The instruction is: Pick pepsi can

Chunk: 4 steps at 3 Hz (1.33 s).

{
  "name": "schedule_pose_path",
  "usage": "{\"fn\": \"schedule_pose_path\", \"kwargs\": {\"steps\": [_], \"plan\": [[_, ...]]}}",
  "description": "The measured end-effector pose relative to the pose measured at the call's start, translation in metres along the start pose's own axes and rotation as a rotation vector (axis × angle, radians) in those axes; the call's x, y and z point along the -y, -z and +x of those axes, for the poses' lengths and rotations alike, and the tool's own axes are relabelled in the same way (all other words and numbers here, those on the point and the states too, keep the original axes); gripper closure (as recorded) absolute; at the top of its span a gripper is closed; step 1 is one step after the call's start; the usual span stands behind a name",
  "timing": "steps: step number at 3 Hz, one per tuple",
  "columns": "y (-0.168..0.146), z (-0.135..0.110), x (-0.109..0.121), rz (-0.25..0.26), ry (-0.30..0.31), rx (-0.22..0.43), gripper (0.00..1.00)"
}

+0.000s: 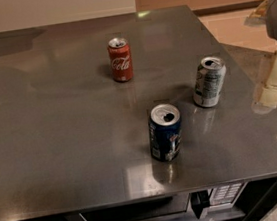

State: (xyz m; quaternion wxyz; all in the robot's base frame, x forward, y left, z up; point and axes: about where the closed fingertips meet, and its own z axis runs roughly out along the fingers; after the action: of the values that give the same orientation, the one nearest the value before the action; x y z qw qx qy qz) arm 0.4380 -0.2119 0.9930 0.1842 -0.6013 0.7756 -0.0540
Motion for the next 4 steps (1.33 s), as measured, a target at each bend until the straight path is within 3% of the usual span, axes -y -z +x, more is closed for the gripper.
{"fn": "schedule_pose_path", "kwargs": {"steps": [2,4], "plan": [[0.0,-0.003,-0.002,-0.002,0.008,0.006,0.0],[-0.024,-0.046,-0.027,-0.078,0.108,0.094,0.0]]}}
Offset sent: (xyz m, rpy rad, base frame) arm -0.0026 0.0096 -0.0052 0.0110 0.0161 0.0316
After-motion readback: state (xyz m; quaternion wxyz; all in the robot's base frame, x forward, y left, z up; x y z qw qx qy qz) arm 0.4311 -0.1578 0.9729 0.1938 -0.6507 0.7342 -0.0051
